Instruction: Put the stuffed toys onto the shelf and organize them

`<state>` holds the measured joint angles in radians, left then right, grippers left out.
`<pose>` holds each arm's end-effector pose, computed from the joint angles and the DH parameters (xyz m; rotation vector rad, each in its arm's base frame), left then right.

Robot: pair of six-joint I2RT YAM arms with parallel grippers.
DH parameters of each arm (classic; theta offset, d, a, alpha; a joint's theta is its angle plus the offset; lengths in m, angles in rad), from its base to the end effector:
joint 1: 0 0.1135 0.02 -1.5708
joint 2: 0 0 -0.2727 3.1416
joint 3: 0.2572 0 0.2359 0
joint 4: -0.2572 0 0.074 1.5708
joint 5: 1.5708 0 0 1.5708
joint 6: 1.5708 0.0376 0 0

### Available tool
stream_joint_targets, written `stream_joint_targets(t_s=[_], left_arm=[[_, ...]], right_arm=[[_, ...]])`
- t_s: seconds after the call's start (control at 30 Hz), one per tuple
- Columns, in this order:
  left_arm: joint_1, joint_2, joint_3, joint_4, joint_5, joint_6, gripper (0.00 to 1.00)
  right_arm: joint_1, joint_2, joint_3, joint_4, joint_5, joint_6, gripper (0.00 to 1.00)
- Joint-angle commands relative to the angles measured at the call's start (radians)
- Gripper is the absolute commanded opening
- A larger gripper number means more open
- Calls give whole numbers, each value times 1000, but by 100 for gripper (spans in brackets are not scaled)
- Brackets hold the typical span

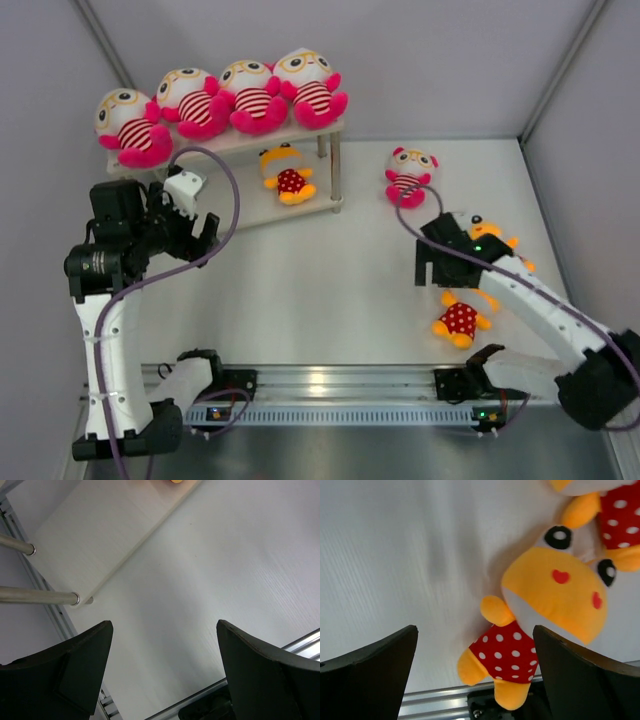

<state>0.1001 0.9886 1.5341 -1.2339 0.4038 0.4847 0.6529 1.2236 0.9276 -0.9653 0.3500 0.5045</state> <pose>0.1187 -0.0029 0.4420 0.6257 2.1068 -0.1310 0.1637 0.1090 0.2567 -0.1254 2.6874 -0.1686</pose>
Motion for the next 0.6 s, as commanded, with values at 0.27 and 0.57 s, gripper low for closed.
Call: stream_joint_targets(t_s=[0.27, 0.57], left_arm=[[-129, -22, 37, 16, -74, 25, 90], [-142, -28, 40, 14, -94, 22, 90]], right_arm=[[-484, -273, -185, 69, 29, 262, 99], [-415, -210, -321, 315, -161, 235, 74]])
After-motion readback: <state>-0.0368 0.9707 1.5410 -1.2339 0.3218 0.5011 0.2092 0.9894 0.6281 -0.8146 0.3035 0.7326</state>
